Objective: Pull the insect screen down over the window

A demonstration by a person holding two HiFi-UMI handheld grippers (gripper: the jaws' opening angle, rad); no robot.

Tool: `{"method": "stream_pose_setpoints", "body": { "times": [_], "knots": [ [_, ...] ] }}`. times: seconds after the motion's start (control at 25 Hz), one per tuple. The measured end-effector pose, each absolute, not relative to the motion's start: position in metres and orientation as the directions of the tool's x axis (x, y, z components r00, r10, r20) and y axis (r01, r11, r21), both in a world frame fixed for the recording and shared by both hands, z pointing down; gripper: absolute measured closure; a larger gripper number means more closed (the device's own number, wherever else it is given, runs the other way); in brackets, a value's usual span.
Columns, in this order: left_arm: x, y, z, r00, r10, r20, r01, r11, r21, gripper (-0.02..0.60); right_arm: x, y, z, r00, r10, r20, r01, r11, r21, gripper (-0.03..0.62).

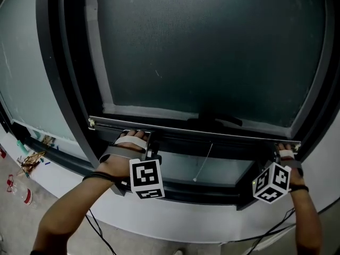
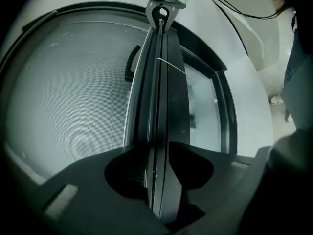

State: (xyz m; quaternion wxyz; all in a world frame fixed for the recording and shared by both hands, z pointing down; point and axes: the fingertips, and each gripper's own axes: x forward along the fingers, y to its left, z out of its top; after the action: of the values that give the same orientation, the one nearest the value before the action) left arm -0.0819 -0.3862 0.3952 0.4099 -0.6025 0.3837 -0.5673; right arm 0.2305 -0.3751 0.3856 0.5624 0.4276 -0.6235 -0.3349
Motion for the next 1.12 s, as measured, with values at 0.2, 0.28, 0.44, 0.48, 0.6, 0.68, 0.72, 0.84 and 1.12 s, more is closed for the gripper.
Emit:
{"method": "stream_pose_setpoints", "body": {
  "times": [0.2, 0.28, 0.44, 0.48, 0.6, 0.68, 0.72, 0.84, 1.12],
  "knots": [
    [-0.083, -0.386, 0.399, 0.054, -0.929, 0.367, 0.013, -0.367, -0.930, 0.415, 0.229, -0.376, 0.388, 0.005, -0.918, 0.396, -0.161, 0.390, 0.906, 0.546],
    [-0.083, -0.387, 0.399, 0.051, -0.930, 0.363, 0.014, -0.363, -0.932, 0.419, 0.229, -0.376, 0.389, 0.009, -0.921, 0.390, -0.157, 0.384, 0.910, 0.545],
    [-0.084, -0.387, 0.401, 0.049, -0.935, 0.351, 0.013, -0.351, -0.936, 0.417, 0.229, -0.377, 0.390, 0.026, -0.924, 0.381, -0.152, 0.373, 0.915, 0.545],
    [-0.084, -0.387, 0.401, 0.051, -0.937, 0.347, 0.012, -0.346, -0.938, 0.419, 0.229, -0.377, 0.390, 0.031, -0.926, 0.376, -0.150, 0.368, 0.918, 0.545],
    [-0.085, -0.390, 0.398, 0.059, -0.942, 0.329, 0.004, -0.329, -0.944, 0.442, 0.227, -0.378, 0.389, 0.032, -0.933, 0.360, -0.163, 0.350, 0.922, 0.543],
    [-0.086, -0.389, 0.400, 0.059, -0.942, 0.329, 0.005, -0.329, -0.944, 0.459, 0.227, -0.379, 0.389, 0.045, -0.936, 0.349, -0.168, 0.337, 0.926, 0.543],
    [-0.086, -0.388, 0.402, 0.062, -0.943, 0.326, 0.004, -0.326, -0.945, 0.425, 0.227, -0.379, 0.390, 0.052, -0.938, 0.343, -0.170, 0.330, 0.928, 0.543],
    [-0.083, -0.388, 0.401, 0.076, -0.946, 0.314, -0.021, -0.316, -0.948, 0.439, 0.227, -0.380, 0.390, 0.060, -0.943, 0.328, -0.180, 0.313, 0.932, 0.540],
    [-0.085, -0.389, 0.393, 0.080, -0.962, 0.261, -0.039, -0.265, -0.964, 0.503, 0.228, -0.377, 0.390, 0.075, -0.946, 0.315, -0.182, 0.298, 0.937, 0.537]
  ]
}}
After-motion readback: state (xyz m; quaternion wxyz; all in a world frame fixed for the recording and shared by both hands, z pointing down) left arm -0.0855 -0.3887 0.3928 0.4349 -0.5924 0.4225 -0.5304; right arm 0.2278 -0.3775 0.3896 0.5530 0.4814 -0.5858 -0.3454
